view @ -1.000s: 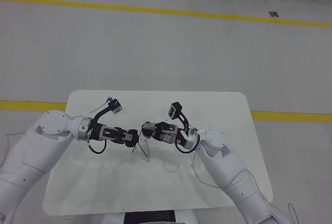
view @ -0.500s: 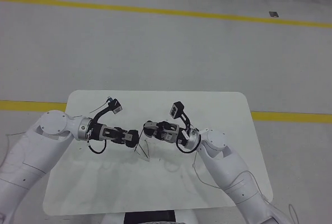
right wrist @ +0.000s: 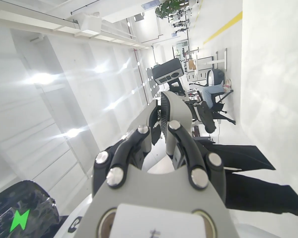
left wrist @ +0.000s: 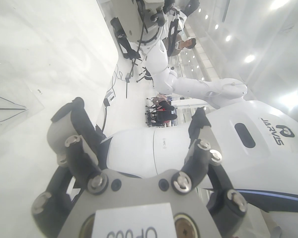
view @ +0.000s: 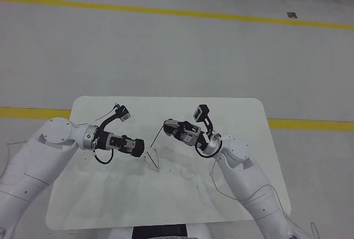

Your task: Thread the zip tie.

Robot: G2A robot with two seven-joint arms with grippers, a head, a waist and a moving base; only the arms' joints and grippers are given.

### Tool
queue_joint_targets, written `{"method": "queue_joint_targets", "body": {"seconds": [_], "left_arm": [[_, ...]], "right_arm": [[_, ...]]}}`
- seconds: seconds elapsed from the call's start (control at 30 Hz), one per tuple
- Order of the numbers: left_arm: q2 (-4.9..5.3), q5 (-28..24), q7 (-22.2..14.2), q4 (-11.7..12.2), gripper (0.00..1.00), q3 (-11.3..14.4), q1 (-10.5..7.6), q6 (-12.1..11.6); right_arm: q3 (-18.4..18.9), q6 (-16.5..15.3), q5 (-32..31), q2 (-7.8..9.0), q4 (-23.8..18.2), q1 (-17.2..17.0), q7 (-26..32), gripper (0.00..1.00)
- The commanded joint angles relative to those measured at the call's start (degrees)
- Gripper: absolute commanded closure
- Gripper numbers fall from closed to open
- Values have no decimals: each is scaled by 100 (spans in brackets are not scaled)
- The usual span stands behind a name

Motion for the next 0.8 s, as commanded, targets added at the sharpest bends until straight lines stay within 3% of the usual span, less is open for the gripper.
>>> {"method": "queue_joint_targets", "body": {"seconds": [0.0,0.03,0.17,0.3,0.4,0.43,0.77], "left_arm": [[0,0,0,0,0,0,0,0],[0,0,0,0,0,0,0,0],[-35,18,937,-124,0,-154,198,0],[-194,-301,2065,-279,0,-501,649,0],[-339,-267,2420,-263,0,-647,842,0],[-419,-310,2525,-261,0,-685,916,0],[-420,-221,2592,-262,0,-659,926,28]], "right_arm": [[0,0,0,0,0,0,-1,100],[9,-41,8,-4,-17,-12,-89,100],[-27,-417,186,-72,-160,-108,-751,100],[-173,-780,355,-171,-195,-277,-1648,100],[-292,-931,326,-222,-221,-366,-2044,100],[-335,-992,336,-244,-233,-403,-2194,100],[-365,-1027,211,-261,-265,-429,-2348,100]]}}
